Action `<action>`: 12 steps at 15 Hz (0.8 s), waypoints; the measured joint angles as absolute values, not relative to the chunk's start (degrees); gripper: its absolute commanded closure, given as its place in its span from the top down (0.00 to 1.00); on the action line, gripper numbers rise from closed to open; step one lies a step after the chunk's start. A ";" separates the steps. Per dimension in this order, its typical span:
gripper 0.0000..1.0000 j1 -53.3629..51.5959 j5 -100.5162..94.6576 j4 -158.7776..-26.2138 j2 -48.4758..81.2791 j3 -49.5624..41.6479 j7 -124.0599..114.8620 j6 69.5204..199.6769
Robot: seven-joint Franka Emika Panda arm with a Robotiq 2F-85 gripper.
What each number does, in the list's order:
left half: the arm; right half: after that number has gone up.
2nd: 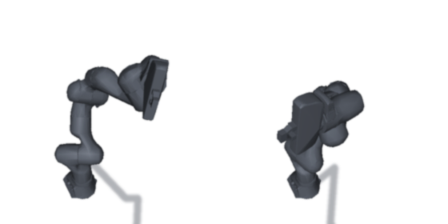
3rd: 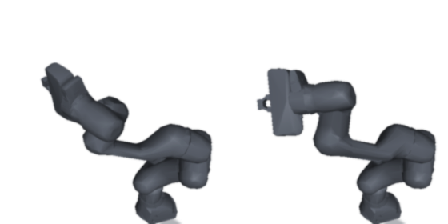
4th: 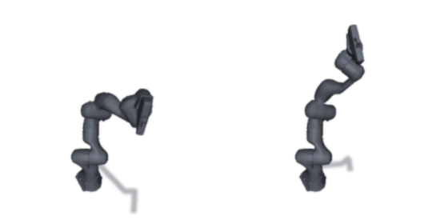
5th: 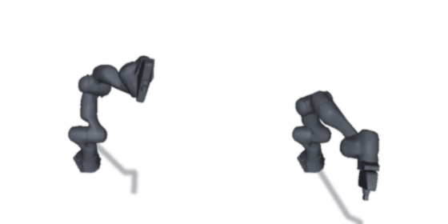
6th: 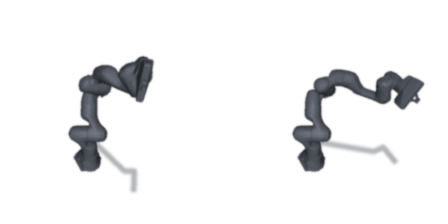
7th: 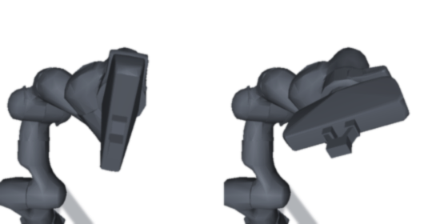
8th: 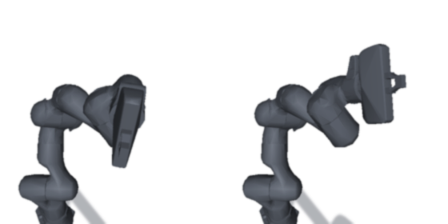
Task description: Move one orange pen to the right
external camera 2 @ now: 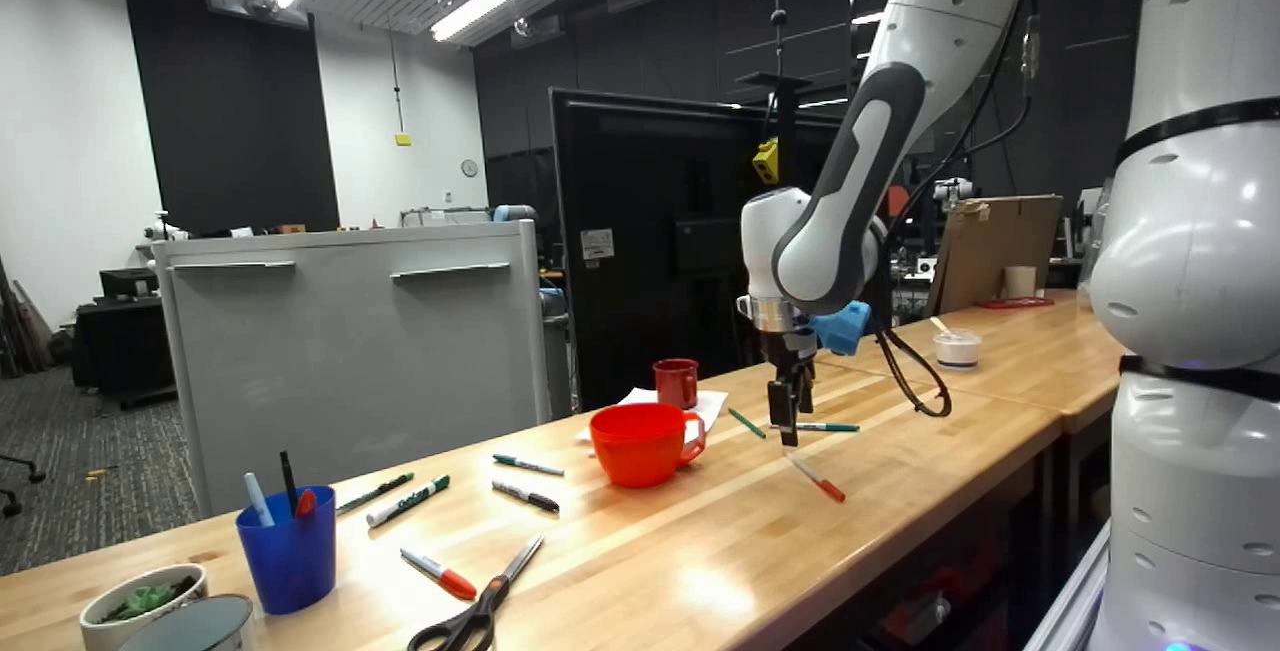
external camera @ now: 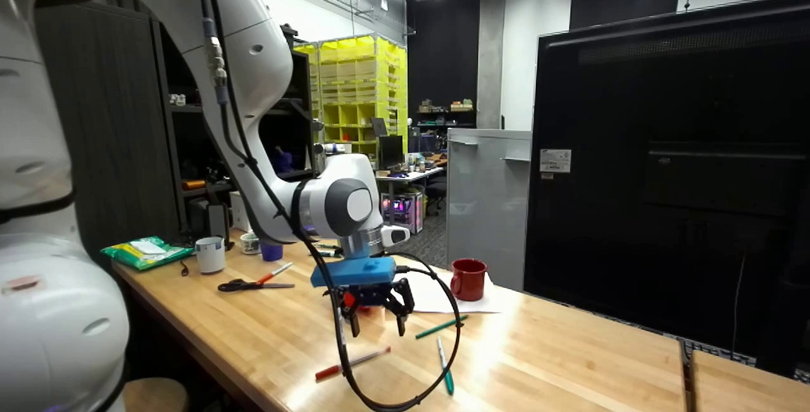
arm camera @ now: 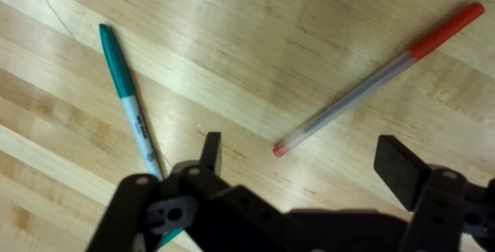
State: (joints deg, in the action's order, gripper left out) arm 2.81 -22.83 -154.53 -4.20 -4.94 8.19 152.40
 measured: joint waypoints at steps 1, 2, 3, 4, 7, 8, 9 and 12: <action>1.00 2.50 -20.75 -154.48 -5.47 -4.42 9.13 150.55; 1.00 2.07 -18.90 -154.39 -6.82 -3.88 9.74 148.58; 1.00 1.50 -16.92 -154.25 -8.28 -3.29 10.16 146.43; 1.00 0.74 -14.68 -154.02 -9.76 -2.73 10.65 144.29; 1.00 -2.38 -7.21 -152.69 -13.72 -1.31 11.84 139.19; 1.00 -3.56 -4.91 -151.82 -14.78 -0.84 11.97 137.41; 1.00 -4.68 -2.91 -150.66 -15.70 -0.33 11.98 135.42; 1.00 -7.33 2.17 -145.50 -17.39 1.55 11.15 129.21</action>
State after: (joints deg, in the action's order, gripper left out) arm -7.33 2.17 -145.50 -17.39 1.55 11.15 129.21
